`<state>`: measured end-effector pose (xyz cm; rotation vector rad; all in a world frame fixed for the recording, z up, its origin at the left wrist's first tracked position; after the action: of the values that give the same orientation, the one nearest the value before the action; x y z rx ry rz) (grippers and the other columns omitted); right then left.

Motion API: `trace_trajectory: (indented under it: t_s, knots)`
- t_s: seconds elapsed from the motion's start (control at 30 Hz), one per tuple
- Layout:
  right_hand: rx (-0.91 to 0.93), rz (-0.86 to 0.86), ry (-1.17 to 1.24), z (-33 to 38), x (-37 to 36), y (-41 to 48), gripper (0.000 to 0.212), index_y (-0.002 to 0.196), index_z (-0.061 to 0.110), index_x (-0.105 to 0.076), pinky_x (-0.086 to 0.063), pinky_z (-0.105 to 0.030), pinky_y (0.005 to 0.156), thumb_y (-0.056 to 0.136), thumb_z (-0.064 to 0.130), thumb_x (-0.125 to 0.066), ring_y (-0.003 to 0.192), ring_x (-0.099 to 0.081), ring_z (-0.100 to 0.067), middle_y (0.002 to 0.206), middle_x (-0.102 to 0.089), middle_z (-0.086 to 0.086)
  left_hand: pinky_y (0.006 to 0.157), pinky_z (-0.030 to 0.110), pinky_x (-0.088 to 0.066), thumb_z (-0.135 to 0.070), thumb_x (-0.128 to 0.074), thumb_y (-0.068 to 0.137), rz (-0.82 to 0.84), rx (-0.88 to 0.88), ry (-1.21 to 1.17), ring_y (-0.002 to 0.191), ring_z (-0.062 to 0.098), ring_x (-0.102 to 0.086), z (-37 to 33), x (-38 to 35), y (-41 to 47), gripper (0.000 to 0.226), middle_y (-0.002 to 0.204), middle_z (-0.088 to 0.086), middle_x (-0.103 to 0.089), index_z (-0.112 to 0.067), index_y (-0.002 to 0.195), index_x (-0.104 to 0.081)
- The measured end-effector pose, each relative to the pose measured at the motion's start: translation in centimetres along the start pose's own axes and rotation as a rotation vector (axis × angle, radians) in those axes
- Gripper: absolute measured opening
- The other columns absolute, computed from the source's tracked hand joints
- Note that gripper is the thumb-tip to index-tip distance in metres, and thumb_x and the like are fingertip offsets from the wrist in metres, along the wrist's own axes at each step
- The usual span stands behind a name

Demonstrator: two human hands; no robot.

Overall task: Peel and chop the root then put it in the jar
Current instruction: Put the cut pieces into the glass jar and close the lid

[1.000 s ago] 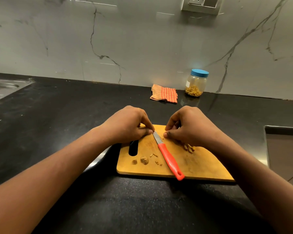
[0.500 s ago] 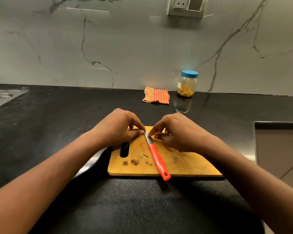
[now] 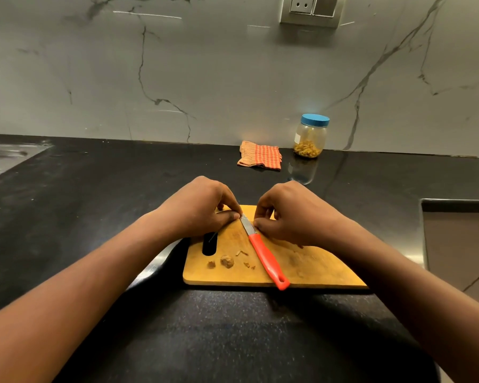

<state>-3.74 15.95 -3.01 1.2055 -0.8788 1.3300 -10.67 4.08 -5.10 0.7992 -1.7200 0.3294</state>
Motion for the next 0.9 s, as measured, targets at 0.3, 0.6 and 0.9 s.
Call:
trace_trajectory:
  t_s: [0.3,0.6,0.9]
  knots:
    - [-0.050,0.005,-0.096,-0.4,0.6,-0.1,0.011,0.084,0.016,-0.069,-0.057,-0.025,0.068,0.081,0.026,-0.068,0.074,-0.059,-0.012,0.083,-0.064,0.004,0.083,0.027,-0.055,-0.030,-0.066,0.090,0.006,0.001,-0.011,0.093,0.008,-0.061,-0.2,0.1,-0.1,0.018,0.111,-0.010,-0.068,-0.029,0.105,-0.075]
    - [-0.073,0.003,-0.007,-2.3,2.0,-1.1,0.011,0.094,0.018,-0.072,-0.052,-0.017,0.070,0.085,0.014,-0.067,0.081,-0.061,-0.006,0.089,-0.065,0.009,0.089,0.031,-0.056,-0.027,-0.069,0.089,-0.047,-0.019,-0.061,0.099,0.009,-0.063,-0.3,0.8,-0.2,0.017,0.109,-0.009,-0.070,-0.024,0.104,-0.076]
    - [-0.097,-0.196,0.059,-6.1,4.0,-1.5,0.015,0.100,0.021,-0.070,-0.046,-0.011,0.065,0.087,0.017,-0.064,0.082,-0.060,-0.003,0.093,-0.065,0.010,0.082,0.022,-0.055,-0.027,-0.073,0.085,-0.271,-0.076,-0.178,0.096,0.004,-0.064,-1.5,2.3,0.8,0.018,0.104,-0.009,-0.072,-0.024,0.103,-0.076]
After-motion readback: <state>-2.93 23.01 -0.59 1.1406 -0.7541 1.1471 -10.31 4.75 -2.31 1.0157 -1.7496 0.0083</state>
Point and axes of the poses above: each hand's wrist, its own y-axis towards the middle knuckle, its own x-axis out of the back of the hand, z = x × y, the point moved 6 cm from there along y, towards the middle knuckle
